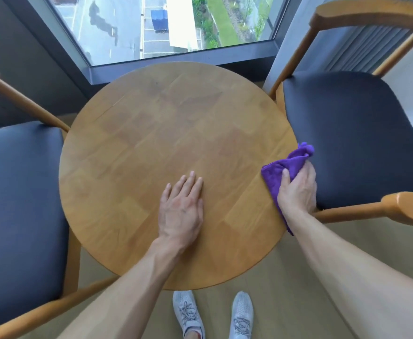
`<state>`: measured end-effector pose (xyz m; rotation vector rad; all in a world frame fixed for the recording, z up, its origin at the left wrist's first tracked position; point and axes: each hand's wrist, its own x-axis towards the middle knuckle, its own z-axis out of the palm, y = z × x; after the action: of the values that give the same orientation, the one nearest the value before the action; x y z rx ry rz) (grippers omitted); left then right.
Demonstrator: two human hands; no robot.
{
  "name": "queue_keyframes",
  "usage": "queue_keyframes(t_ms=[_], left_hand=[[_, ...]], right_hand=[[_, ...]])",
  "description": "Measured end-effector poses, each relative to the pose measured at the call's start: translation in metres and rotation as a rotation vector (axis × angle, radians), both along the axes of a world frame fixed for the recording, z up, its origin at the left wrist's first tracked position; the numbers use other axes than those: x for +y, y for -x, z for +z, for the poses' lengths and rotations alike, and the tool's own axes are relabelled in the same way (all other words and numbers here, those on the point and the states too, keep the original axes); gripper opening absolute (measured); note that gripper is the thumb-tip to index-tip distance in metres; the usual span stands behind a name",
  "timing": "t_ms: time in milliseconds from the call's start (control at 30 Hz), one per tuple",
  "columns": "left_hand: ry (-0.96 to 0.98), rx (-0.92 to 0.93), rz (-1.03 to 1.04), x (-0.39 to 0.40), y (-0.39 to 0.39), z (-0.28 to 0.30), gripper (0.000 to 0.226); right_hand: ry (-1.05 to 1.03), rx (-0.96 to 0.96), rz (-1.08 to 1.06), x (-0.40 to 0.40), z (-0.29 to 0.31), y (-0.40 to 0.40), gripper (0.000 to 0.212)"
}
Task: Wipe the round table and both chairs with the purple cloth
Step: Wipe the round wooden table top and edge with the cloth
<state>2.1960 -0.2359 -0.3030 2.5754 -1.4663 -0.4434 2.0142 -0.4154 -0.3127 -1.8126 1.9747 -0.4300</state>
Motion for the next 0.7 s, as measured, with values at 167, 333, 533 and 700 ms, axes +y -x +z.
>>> queue_keyframes(t_ms=[167,333,533,700], left_hand=[[-0.018,-0.032,-0.117,0.004,-0.013,0.0,0.057],[0.161,0.183,-0.035,0.004,-0.025,0.013,0.042],[0.406,0.153,0.323,0.001,-0.048,0.027,0.023],[0.26,0.125,0.201,-0.023,-0.049,0.024,0.035]], right_hand=[[0.181,0.238,0.303,0.025,-0.008,-0.045,0.056],[0.152,0.183,0.61,0.065,-0.003,-0.111,0.062],[0.117,0.206,0.863,0.104,-0.001,-0.123,0.067],[0.166,0.379,0.805,0.058,-0.005,-0.101,0.069]])
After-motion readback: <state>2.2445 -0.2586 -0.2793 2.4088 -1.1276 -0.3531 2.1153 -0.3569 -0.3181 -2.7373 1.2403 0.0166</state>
